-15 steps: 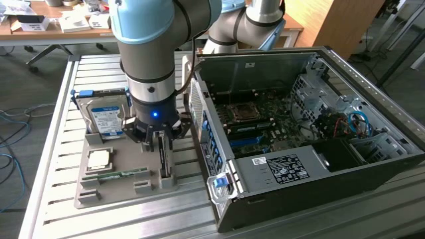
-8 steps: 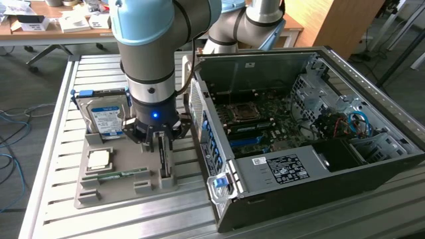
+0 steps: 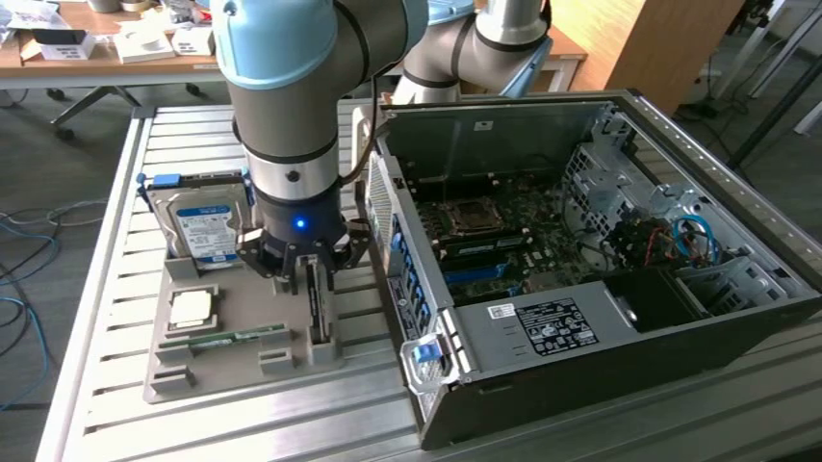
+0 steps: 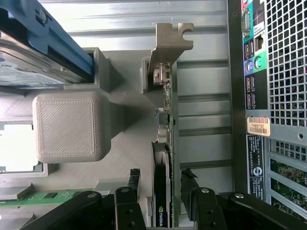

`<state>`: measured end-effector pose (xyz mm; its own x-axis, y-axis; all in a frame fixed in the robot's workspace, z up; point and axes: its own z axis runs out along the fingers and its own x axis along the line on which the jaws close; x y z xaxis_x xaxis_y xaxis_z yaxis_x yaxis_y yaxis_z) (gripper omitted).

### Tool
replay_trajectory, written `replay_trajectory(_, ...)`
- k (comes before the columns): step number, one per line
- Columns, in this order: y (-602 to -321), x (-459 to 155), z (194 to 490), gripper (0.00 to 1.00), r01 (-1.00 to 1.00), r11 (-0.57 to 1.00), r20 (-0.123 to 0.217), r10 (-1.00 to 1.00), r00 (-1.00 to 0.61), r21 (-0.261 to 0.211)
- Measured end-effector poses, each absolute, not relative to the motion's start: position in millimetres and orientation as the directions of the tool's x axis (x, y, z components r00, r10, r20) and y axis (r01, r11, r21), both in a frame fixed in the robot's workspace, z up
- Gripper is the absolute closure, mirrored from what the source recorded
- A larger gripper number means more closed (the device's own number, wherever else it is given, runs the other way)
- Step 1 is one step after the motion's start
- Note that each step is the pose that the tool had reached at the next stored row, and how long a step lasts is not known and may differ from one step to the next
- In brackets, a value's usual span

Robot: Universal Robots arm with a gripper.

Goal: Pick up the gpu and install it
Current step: 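Pick up the gpu and move the gpu toward the slot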

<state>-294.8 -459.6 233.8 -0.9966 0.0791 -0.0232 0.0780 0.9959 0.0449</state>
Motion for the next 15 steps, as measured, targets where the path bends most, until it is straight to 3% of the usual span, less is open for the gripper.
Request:
replay_trajectory(8, -459.6, -294.8, 233.8, 0.54, 0.078, 0.996, -0.023, 0.079, -0.997, 0.045)
replay_trajectory(9, -459.6, -294.8, 233.8, 0.61, 0.078, 0.996, -0.023, 0.079, -0.997, 0.045)
replay_trajectory(15, -459.6, -294.8, 233.5, 0.61, 0.078, 0.996, -0.023, 0.079, -0.997, 0.045)
